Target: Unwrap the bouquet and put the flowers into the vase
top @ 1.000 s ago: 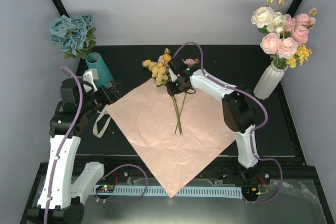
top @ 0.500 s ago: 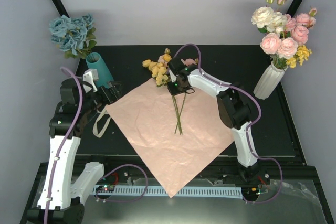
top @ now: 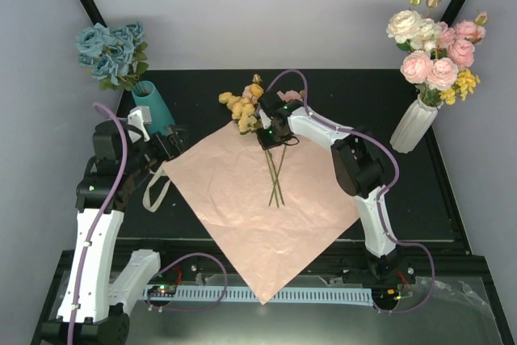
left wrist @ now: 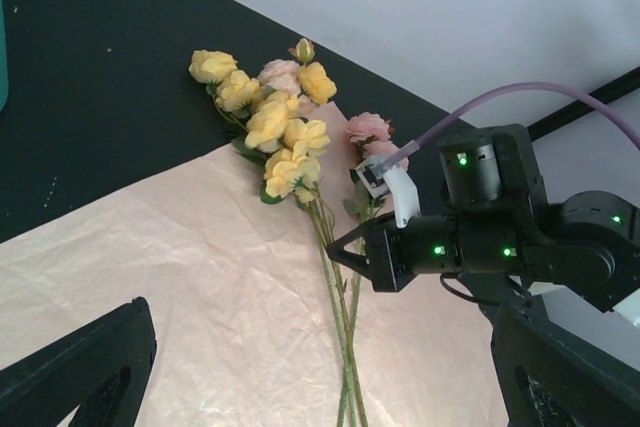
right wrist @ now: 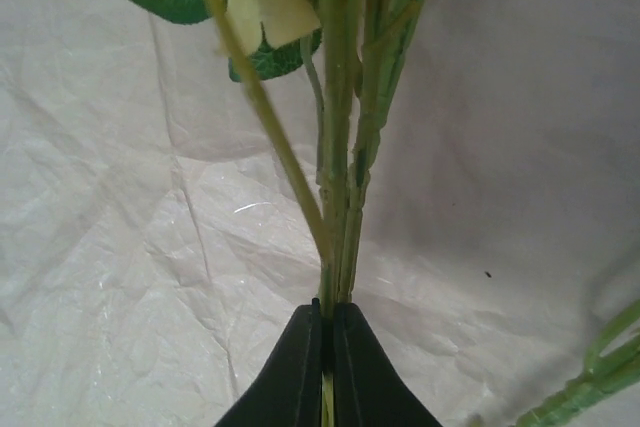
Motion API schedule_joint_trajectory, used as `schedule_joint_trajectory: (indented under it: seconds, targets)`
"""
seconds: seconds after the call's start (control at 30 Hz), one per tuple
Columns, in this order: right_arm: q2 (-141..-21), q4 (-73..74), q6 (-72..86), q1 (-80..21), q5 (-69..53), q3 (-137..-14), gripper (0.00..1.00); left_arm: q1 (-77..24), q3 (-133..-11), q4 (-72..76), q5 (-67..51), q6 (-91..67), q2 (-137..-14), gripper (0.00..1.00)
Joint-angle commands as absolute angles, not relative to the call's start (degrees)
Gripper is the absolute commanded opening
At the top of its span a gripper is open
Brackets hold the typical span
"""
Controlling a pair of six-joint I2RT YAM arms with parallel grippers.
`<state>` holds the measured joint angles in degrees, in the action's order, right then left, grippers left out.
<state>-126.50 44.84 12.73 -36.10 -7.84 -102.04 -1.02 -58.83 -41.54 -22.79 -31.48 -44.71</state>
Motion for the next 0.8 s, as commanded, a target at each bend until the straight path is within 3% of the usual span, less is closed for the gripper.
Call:
schedule_joint_trajectory:
  seconds: [0.0, 0.5, 0.77]
  targets:
    - [-126.5, 44.2, 12.6, -35.7, -9.2, -103.9, 0.02, -1.4, -59.1, -40.6, -23.2, -31.1, -44.7, 0.93]
    - [-112.3, 46.1, 14.0, -35.0, -9.9, -108.1, 0.02, -1.9, -58.5, -35.9, -29.5, -31.4, -45.5, 0.93]
    - [-101.7, 39.3, 16.1, -35.1, -23.6, -104.4, 0.02, -3.2, -57.7, -30.9, -36.8, -32.9, -46.7, 0.99]
